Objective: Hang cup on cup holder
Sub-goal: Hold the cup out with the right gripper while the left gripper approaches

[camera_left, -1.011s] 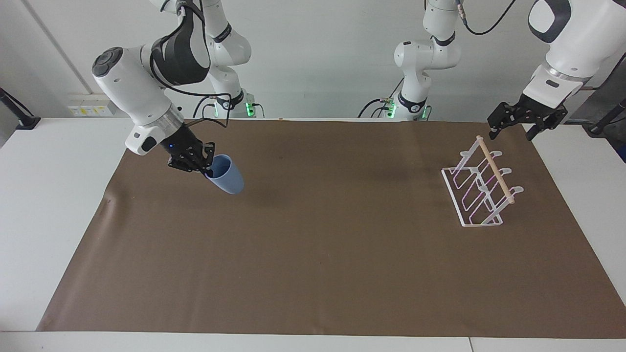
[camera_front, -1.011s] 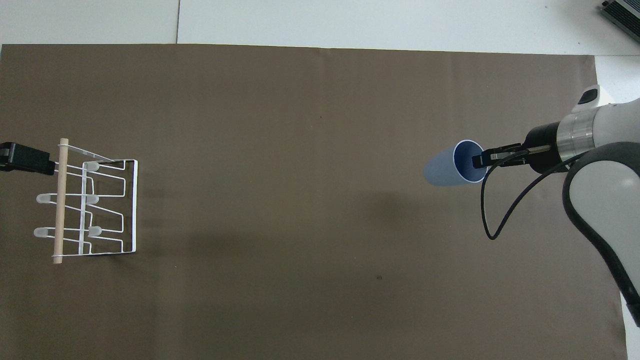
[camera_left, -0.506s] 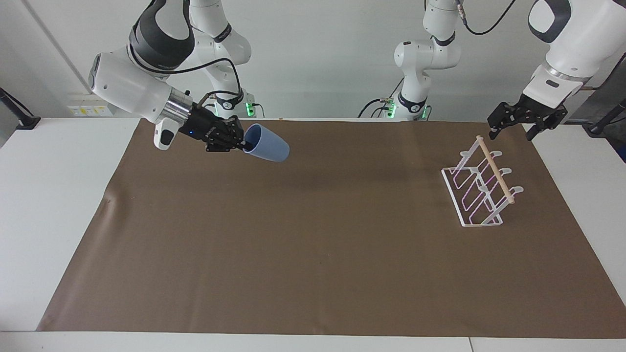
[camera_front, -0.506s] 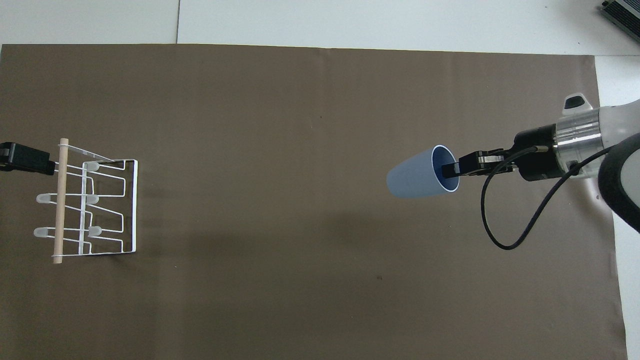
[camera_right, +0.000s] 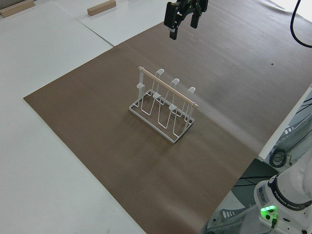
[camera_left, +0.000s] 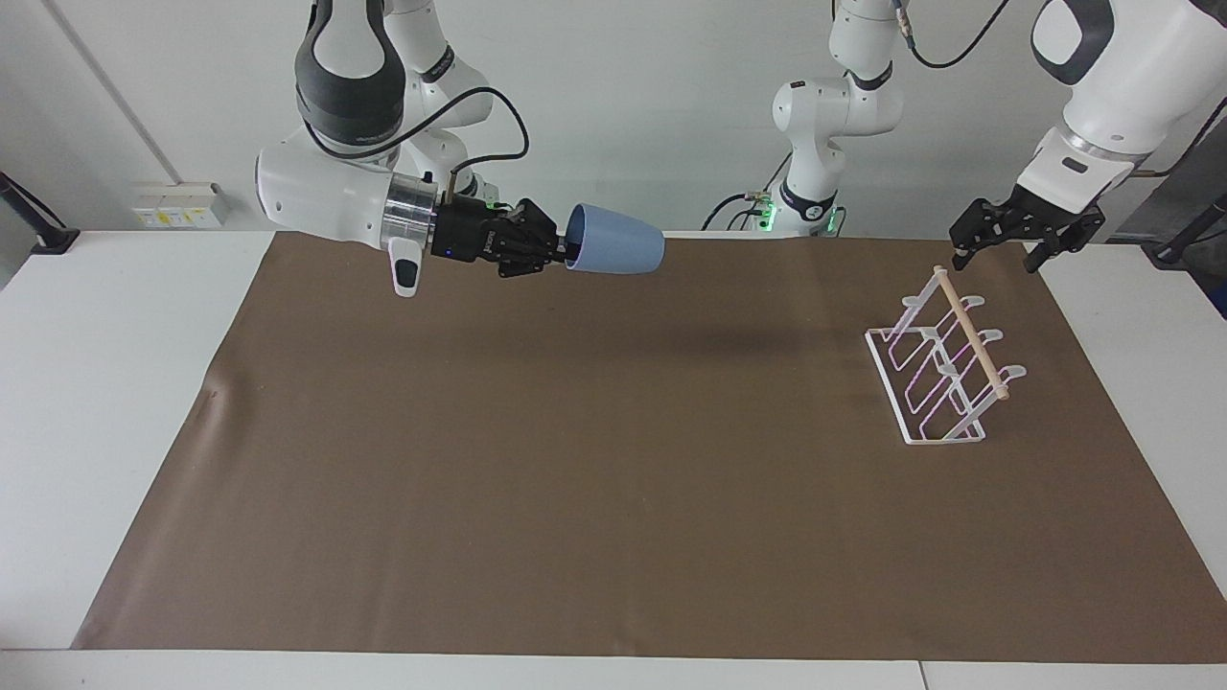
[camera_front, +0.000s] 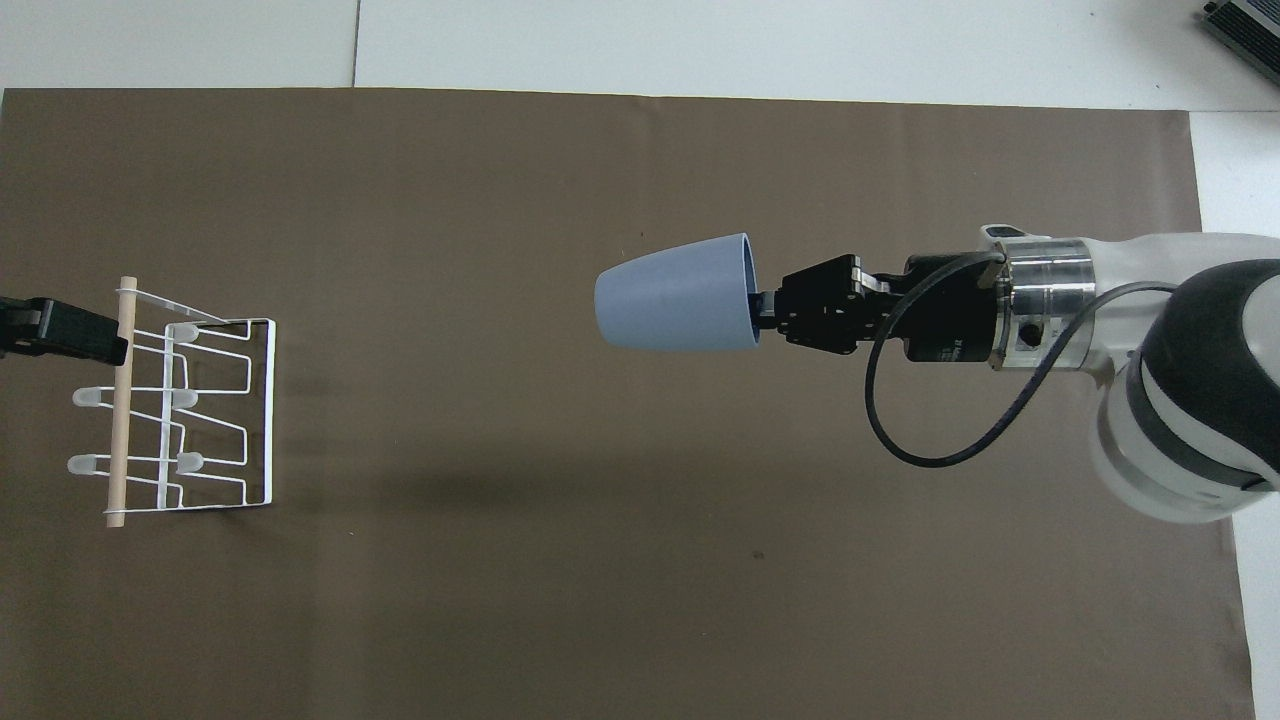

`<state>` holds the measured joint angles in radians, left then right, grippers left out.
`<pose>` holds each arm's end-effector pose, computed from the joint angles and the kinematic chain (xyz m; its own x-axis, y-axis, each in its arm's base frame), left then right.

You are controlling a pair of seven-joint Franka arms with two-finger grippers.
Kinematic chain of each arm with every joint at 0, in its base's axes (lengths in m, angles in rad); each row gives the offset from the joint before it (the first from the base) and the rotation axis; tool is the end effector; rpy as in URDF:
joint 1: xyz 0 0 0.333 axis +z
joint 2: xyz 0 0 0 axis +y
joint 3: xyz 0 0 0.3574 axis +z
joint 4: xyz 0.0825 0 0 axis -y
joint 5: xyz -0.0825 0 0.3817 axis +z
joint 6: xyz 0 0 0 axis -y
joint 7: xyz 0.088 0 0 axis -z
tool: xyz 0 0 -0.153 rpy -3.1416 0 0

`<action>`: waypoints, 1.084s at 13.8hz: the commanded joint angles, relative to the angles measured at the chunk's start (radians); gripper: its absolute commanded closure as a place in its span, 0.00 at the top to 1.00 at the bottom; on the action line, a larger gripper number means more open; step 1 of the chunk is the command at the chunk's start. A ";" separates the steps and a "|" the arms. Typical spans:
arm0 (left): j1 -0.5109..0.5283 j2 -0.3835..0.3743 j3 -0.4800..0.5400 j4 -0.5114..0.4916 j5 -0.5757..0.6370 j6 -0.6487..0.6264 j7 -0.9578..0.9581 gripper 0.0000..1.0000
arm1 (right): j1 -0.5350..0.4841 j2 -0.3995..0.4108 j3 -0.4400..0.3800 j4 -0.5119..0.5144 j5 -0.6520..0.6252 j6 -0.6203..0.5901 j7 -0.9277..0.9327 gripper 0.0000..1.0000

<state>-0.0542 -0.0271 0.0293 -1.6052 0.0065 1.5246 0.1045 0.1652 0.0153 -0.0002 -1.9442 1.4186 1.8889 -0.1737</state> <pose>0.5346 -0.0121 0.6147 0.9902 -0.1288 -0.0538 -0.1289 -0.9917 -0.0001 0.5602 0.2113 0.5544 0.9810 -0.1188 -0.1533 -0.1777 -0.2352 -0.9556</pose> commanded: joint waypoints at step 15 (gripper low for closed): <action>-0.039 0.021 -0.235 0.114 -0.328 0.043 -1.340 1.00 | 0.157 0.005 0.000 -0.045 0.246 0.139 -0.076 0.00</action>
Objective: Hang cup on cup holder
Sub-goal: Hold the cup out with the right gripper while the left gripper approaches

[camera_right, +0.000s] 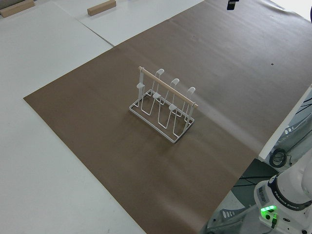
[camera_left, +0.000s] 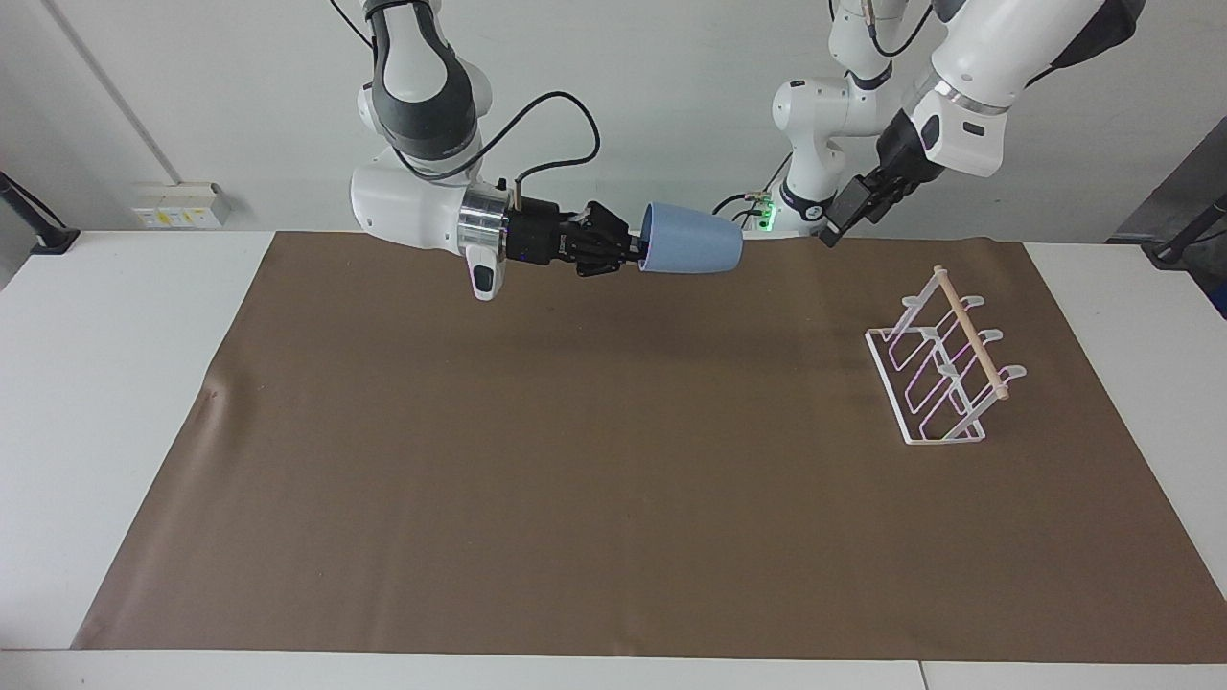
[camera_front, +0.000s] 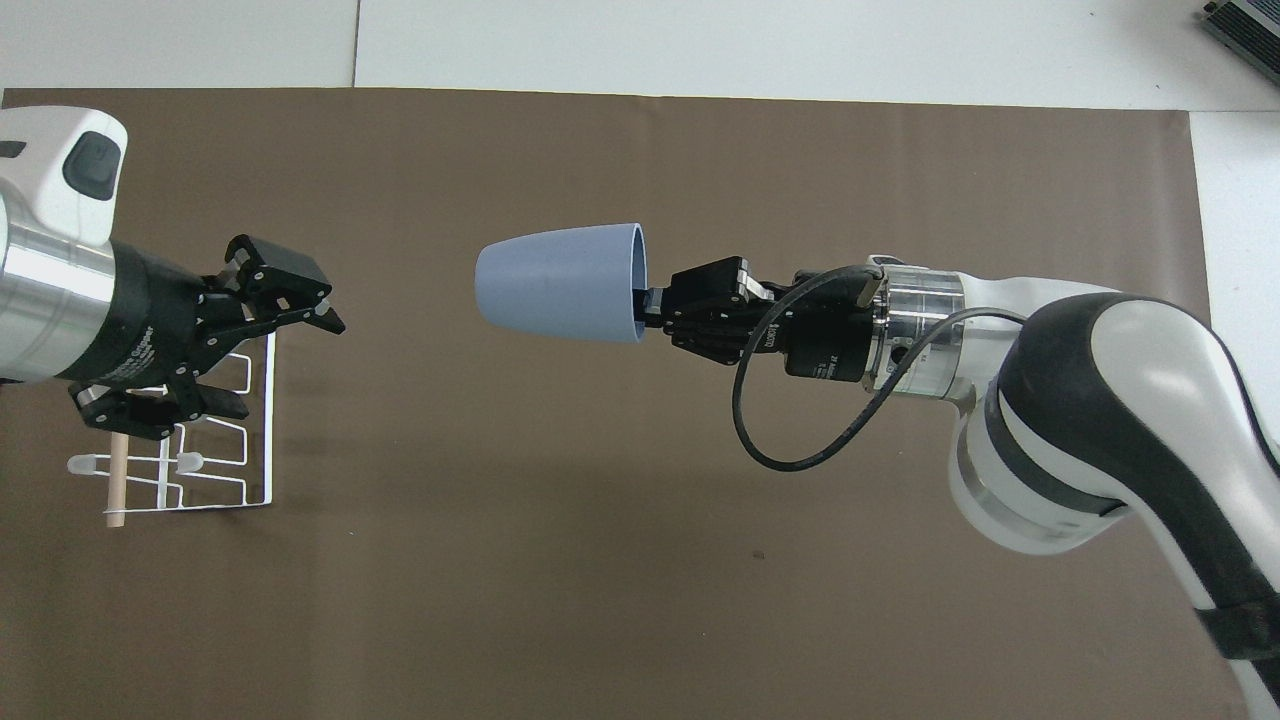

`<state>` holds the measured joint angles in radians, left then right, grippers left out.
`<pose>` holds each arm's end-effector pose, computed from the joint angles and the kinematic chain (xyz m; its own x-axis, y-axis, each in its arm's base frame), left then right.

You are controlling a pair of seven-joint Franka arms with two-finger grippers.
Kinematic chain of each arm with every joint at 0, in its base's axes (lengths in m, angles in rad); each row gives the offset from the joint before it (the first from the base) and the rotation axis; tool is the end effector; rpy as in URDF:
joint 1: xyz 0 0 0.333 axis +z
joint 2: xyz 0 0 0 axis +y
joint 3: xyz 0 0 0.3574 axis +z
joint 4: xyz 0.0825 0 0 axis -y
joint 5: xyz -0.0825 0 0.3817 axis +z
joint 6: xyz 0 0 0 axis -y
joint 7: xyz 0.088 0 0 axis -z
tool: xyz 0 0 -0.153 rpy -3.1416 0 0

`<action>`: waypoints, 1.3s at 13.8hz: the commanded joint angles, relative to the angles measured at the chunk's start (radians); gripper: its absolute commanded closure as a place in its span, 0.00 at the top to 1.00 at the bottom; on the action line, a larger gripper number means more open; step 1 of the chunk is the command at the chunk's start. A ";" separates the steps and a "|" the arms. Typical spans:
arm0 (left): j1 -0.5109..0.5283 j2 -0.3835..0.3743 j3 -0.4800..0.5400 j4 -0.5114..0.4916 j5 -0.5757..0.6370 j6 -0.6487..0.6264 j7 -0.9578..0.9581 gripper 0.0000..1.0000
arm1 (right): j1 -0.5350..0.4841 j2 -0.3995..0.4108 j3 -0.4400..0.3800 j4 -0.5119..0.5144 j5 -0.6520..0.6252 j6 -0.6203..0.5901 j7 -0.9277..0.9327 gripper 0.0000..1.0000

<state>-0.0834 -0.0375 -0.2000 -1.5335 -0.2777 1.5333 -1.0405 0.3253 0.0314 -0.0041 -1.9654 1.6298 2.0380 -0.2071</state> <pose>0.5029 -0.1935 0.6597 0.7329 0.6469 -0.2105 0.6790 -0.7148 0.1674 0.5501 0.2851 0.5493 0.9680 -0.1544 -0.1978 -0.2156 -0.1085 -0.9704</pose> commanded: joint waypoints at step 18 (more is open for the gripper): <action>-0.116 0.080 -0.084 0.052 -0.121 0.373 -1.079 1.00 | -0.003 -0.011 0.004 -0.024 0.031 -0.004 -0.035 0.00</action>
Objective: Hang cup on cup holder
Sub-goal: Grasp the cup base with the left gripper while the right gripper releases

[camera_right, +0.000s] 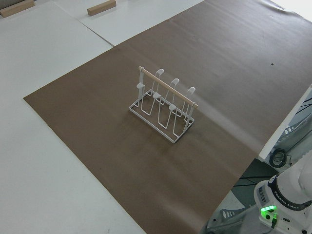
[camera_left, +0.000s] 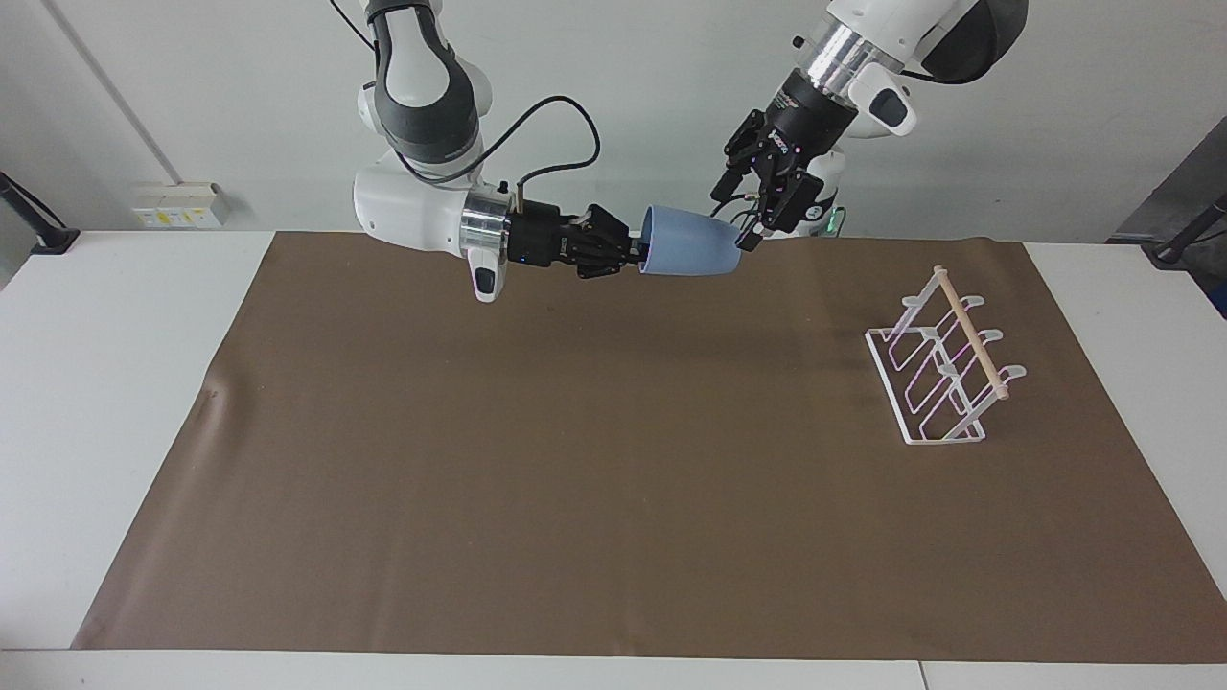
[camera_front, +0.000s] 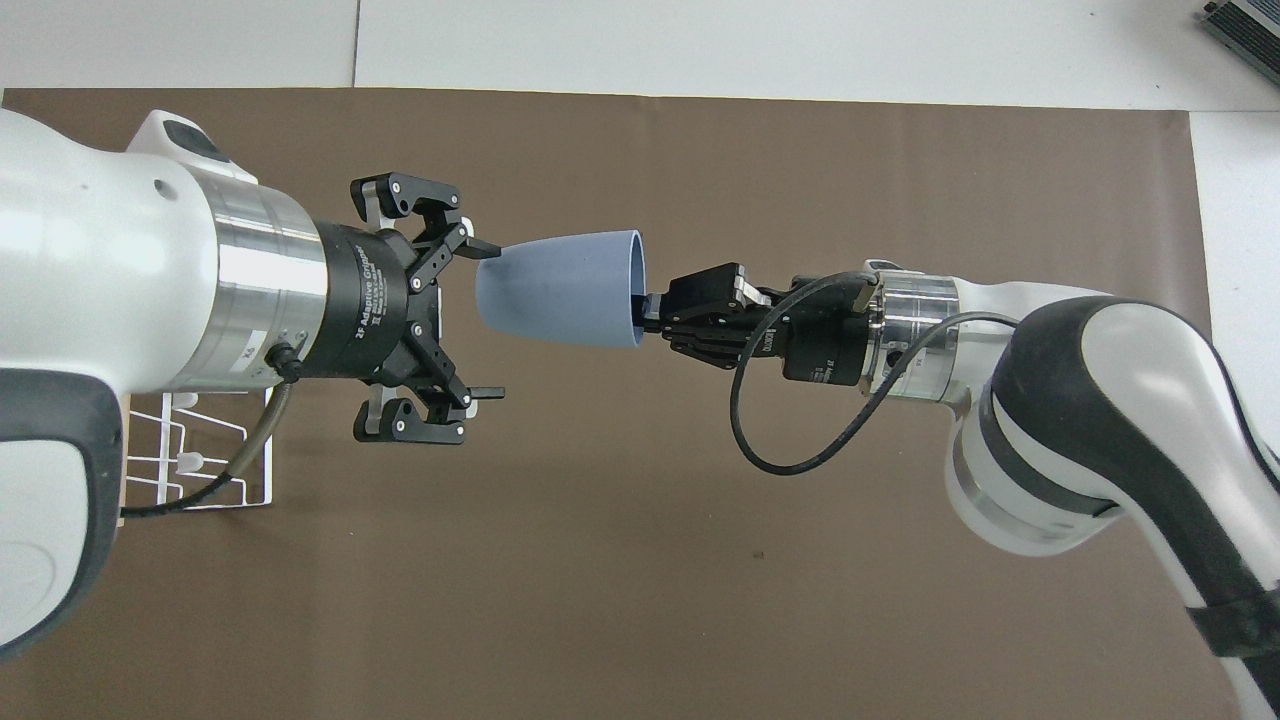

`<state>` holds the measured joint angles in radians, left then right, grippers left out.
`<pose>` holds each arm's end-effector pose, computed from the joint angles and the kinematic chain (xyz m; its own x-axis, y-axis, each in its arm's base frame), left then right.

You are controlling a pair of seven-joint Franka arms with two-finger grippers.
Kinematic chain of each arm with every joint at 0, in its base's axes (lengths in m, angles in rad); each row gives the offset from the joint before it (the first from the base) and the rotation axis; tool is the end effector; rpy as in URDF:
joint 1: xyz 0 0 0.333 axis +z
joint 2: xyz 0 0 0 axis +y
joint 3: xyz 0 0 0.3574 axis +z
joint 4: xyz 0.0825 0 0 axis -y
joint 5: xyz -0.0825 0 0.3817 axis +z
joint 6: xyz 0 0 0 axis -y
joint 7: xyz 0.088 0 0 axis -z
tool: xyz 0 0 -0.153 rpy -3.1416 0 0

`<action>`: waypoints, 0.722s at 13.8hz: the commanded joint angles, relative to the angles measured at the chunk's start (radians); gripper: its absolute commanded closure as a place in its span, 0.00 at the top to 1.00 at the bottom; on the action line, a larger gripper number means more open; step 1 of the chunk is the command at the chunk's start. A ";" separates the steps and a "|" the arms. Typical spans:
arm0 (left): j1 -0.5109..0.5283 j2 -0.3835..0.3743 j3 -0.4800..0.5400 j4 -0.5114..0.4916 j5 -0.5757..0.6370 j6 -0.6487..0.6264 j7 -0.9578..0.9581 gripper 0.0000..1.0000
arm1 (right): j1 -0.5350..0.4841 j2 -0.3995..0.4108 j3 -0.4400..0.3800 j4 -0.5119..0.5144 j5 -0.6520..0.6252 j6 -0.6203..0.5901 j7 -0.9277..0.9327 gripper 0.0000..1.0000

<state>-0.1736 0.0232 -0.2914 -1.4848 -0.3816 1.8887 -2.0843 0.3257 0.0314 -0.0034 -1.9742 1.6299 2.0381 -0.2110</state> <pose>0.5215 -0.3080 0.6947 -0.0543 0.8639 -0.5007 0.9843 0.1306 0.1186 0.5487 0.2853 0.5447 0.9673 -0.1536 -0.2017 -0.2198 -0.1119 -0.9691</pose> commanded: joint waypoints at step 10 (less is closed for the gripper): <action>-0.073 0.089 0.008 0.003 0.003 0.095 -0.053 0.40 | -0.002 -0.011 0.003 -0.015 0.030 -0.004 -0.028 0.00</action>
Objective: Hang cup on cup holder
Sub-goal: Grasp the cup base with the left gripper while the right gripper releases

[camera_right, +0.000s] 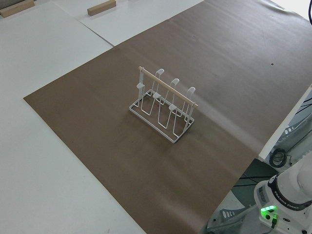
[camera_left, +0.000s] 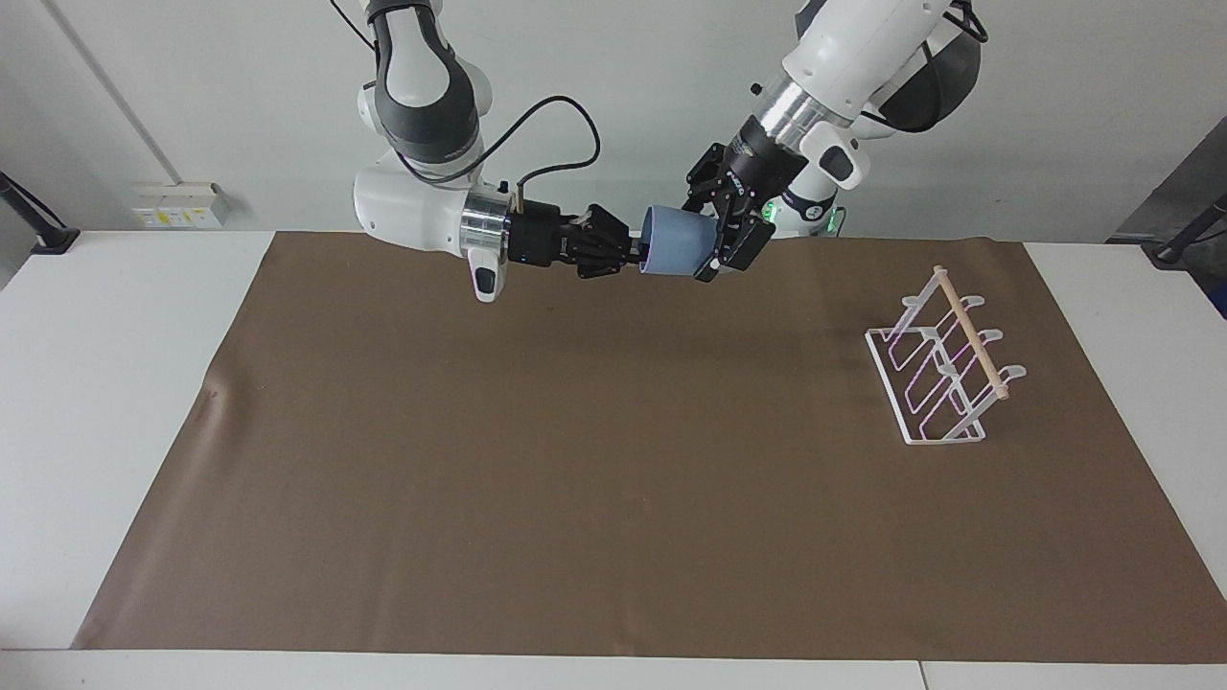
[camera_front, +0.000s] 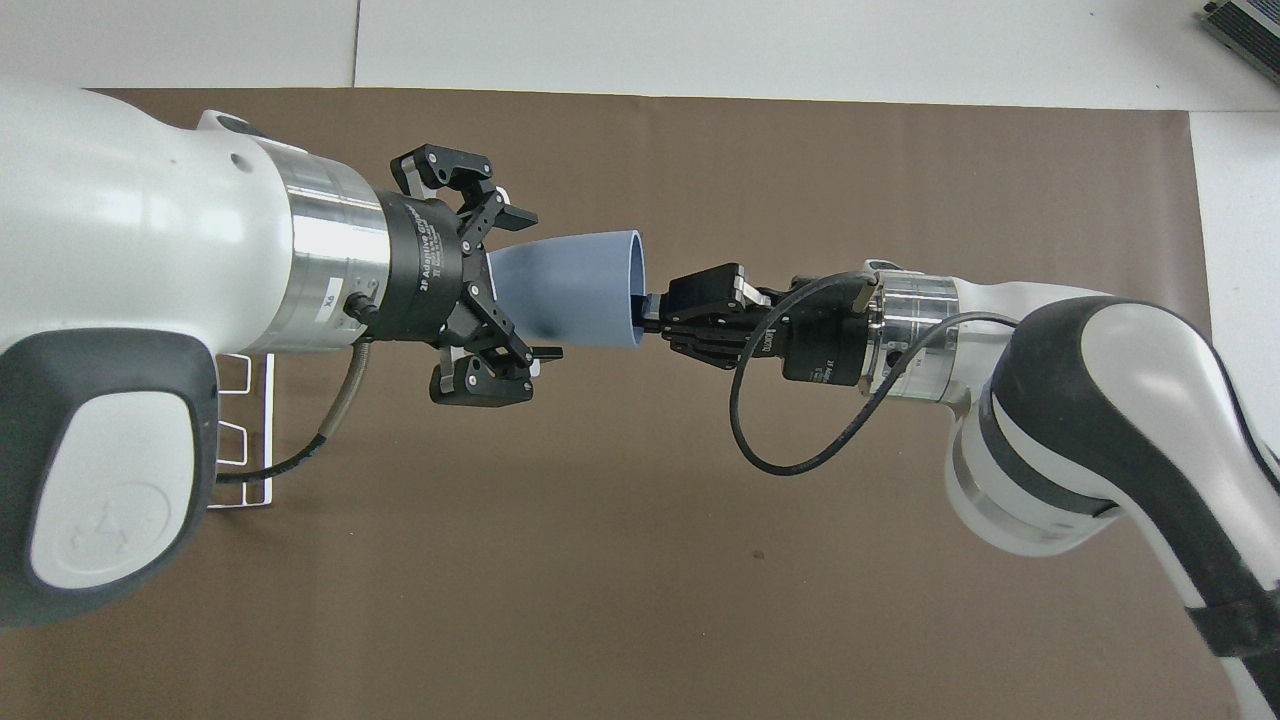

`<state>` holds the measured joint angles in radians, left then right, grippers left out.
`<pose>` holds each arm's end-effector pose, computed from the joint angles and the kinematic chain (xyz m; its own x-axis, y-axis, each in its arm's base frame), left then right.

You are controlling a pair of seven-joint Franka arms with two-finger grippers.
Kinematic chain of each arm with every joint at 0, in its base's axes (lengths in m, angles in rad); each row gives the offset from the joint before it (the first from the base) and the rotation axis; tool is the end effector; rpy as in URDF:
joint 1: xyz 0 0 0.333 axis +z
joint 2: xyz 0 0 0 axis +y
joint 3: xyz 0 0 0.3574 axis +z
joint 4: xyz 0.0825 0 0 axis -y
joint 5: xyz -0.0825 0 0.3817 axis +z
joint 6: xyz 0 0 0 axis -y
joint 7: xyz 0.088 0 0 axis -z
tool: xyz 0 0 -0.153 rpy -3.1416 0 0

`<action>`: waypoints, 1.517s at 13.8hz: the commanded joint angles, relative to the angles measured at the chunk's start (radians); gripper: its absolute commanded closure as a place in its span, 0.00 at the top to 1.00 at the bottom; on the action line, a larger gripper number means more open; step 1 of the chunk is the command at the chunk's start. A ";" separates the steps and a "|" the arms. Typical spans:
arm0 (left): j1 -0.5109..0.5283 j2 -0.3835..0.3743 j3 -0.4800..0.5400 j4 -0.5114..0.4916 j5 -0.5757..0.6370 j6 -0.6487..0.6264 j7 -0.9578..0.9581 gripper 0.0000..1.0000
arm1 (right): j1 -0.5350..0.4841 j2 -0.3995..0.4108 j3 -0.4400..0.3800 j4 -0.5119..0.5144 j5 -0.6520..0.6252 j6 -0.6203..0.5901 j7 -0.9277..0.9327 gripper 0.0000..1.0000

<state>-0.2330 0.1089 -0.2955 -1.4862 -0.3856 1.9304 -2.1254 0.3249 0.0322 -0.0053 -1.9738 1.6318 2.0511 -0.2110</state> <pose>0.5341 -0.3480 0.6494 -0.0812 0.8598 -0.5042 0.9918 0.1197 0.0445 0.5514 0.2824 0.5440 0.9649 -0.1692 -0.2009 -0.2214 -0.1124 -0.9687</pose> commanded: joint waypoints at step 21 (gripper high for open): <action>-0.002 -0.127 0.024 -0.259 0.232 0.158 0.015 0.00 | -0.063 -0.081 -0.002 -0.005 -0.480 -0.031 0.108 1.00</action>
<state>-0.2300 0.0808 -0.2784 -1.5827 -0.2132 2.0010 -2.1065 0.2810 -0.0204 -0.0111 -1.9710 1.2831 2.0391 -0.1330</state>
